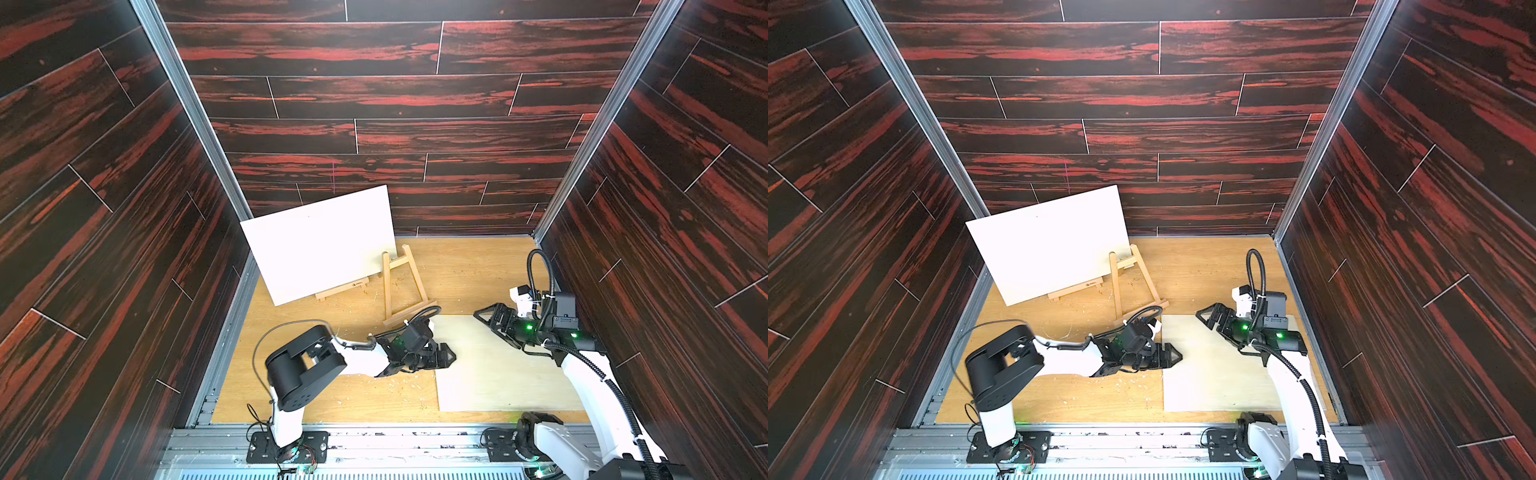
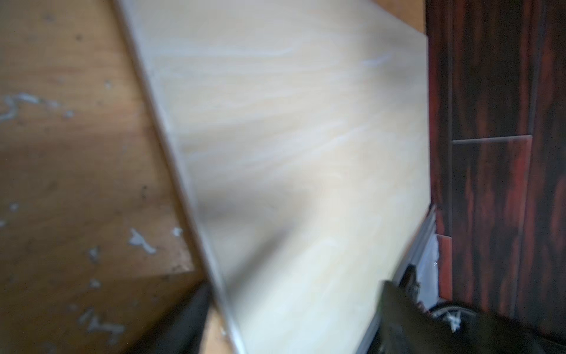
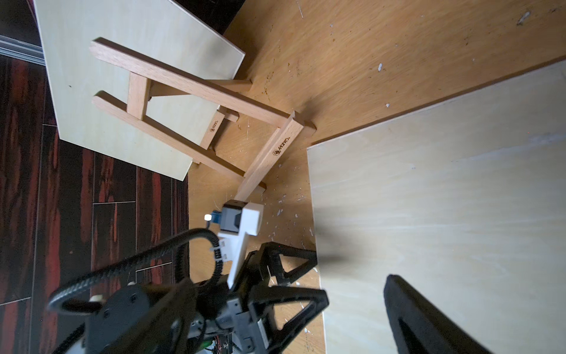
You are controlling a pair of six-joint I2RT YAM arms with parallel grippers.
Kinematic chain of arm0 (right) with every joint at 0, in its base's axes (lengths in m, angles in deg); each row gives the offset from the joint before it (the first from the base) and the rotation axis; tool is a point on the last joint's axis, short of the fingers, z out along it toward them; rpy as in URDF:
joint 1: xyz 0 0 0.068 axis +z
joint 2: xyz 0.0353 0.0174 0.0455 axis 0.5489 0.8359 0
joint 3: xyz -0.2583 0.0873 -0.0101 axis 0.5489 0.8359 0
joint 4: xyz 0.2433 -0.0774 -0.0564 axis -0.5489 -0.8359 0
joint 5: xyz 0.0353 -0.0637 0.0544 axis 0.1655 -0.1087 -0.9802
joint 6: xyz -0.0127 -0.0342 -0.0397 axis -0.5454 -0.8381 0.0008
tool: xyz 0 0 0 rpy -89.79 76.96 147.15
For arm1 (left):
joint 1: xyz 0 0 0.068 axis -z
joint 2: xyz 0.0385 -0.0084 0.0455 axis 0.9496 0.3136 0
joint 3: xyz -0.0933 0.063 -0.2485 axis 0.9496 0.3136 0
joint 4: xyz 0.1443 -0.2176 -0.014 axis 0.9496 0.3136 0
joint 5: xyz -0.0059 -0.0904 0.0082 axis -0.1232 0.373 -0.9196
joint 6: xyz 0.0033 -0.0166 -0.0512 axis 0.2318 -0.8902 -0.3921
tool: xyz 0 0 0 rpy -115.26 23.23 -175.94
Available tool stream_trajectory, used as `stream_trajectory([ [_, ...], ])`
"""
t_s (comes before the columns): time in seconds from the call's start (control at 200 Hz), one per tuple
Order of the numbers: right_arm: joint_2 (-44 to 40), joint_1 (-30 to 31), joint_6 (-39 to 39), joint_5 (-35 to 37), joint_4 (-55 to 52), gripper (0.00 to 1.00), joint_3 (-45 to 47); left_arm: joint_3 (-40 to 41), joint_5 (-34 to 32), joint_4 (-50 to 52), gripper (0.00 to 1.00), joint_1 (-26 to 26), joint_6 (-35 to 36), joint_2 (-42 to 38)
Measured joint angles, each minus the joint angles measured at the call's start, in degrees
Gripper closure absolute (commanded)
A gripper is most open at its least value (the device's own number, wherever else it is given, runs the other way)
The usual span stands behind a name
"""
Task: Disassemble the easel
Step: Place the drawing board at the corner of the board.
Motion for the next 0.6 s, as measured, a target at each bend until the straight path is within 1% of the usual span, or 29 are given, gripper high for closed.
stream_trajectory([
  [0.11, 0.0, 0.0, 0.0, -0.2, 0.0, 0.01, 0.0, 0.3, -1.7, 3.4, 0.00, 0.0, 1.1, -1.8],
  [0.311, 0.2, 0.0, 0.0, -0.9, 0.7, 0.01, 0.0, 1.1, -6.2, 12.7, 0.00, 0.0, 3.4, -6.3],
  [0.466, 1.9, 1.9, -0.5, -1.1, 2.8, 0.01, 0.0, 4.0, -12.0, 19.6, 0.00, 0.0, 5.9, -15.4],
  [0.601, 5.7, 6.8, -1.3, 0.2, 4.9, 0.01, -0.6, 4.5, -18.8, 25.0, 0.00, 0.0, 8.4, -24.3],
])
